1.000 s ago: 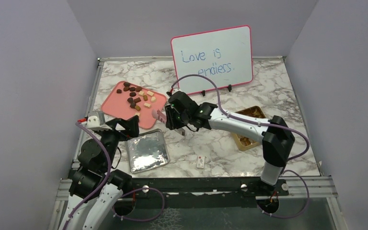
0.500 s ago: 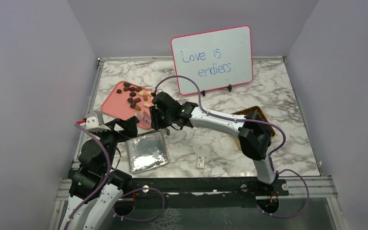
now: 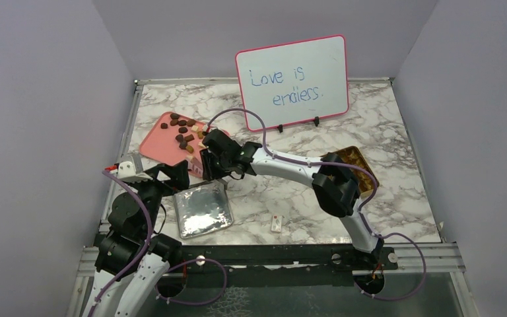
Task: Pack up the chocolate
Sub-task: Pick up the fake chocolate from the plate.
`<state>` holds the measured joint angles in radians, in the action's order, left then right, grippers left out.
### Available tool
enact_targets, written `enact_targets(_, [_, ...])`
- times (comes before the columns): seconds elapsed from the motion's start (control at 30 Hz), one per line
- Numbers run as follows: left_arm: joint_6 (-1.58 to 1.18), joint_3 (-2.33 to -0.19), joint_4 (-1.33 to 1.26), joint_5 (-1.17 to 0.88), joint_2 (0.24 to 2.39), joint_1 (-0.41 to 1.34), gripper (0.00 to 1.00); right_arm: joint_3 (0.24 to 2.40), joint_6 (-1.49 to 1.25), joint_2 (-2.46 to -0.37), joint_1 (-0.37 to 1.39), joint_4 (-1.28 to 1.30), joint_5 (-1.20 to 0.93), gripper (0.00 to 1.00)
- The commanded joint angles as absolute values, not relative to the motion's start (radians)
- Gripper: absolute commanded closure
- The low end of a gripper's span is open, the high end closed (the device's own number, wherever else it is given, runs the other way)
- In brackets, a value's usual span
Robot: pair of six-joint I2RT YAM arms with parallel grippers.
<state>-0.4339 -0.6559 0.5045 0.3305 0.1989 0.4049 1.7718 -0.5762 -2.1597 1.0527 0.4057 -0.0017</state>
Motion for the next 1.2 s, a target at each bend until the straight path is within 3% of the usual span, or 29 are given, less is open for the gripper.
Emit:
enact_targets(0.0, [-0.44, -0.67, 0.499, 0.348, 0.186, 0.397, 0.01, 1.833, -0.595, -2.205, 1.063, 0.404, -0.044, 0.59])
enact_targets(0.4, [-0.44, -0.669, 0.497, 0.345, 0.189, 0.397, 0.01, 1.81, -0.591, -2.204, 1.065, 0.387, -0.063, 0.72])
enact_targets(0.83, [-0.443, -0.669, 0.498, 0.341, 0.197, 0.397, 0.01, 1.711, -0.581, -2.106, 1.064, 0.316, -0.113, 0.75])
enact_targets(1.17, [-0.442, -0.666, 0.495, 0.334, 0.206, 0.397, 0.01, 1.491, -0.576, -1.912, 1.065, 0.26, -0.08, 0.76])
